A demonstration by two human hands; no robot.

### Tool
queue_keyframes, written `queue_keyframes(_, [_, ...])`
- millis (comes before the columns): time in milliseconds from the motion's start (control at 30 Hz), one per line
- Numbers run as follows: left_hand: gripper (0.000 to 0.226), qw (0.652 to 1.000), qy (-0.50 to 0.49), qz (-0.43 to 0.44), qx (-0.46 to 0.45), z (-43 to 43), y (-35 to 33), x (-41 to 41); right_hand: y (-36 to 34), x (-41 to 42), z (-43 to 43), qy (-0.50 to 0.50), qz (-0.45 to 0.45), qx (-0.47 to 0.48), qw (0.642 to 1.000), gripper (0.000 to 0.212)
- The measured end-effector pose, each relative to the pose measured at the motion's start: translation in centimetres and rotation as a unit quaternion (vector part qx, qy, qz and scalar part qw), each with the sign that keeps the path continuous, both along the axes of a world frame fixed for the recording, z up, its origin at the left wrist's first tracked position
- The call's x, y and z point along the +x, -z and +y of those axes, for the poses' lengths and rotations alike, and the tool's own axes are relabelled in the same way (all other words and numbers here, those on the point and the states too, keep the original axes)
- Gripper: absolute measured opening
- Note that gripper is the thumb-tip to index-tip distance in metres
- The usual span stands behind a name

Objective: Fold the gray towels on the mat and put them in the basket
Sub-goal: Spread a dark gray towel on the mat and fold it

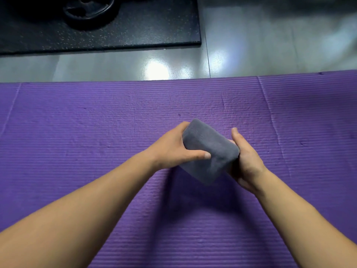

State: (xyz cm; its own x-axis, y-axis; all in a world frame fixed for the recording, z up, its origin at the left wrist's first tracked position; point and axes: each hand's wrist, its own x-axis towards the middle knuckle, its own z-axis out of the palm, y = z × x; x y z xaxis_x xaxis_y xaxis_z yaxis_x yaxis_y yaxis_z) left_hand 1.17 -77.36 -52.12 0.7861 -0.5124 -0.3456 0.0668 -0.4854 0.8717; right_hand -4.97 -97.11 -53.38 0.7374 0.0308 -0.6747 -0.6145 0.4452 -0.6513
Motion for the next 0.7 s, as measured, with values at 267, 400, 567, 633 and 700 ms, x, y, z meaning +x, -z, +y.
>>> queue_keyframes(267, [0.089, 0.989, -0.066, 0.029, 0.129, -2.0, 5.2, 0.1, 1.9, -1.1, 0.3, -0.019, -0.034, -0.294, 0.955, 0.071])
queue_keyframes(400, [0.108, 0.978, -0.098, 0.060, 0.175, -2.9, 4.5, -0.3, 2.6, -1.1, -0.2, -0.098, 0.007, -0.462, 0.881, 0.049])
queue_keyframes(567, [0.114, 0.963, -0.132, 0.079, 0.222, -3.8, 2.6, -1.0, 2.5, -0.8, -0.5, -0.143, 0.024, -0.491, 0.859, 0.052])
queue_keyframes(633, [0.100, 0.962, -0.147, 0.102, 0.204, -3.6, 1.9, -1.1, 2.5, -0.7, -0.5, -0.143, 0.022, -0.493, 0.858, 0.051])
queue_keyframes(700, [0.084, 0.963, -0.165, 0.122, 0.172, -2.9, 1.9, -1.2, 2.6, -0.9, -0.5, -0.134, 0.015, -0.495, 0.859, 0.049])
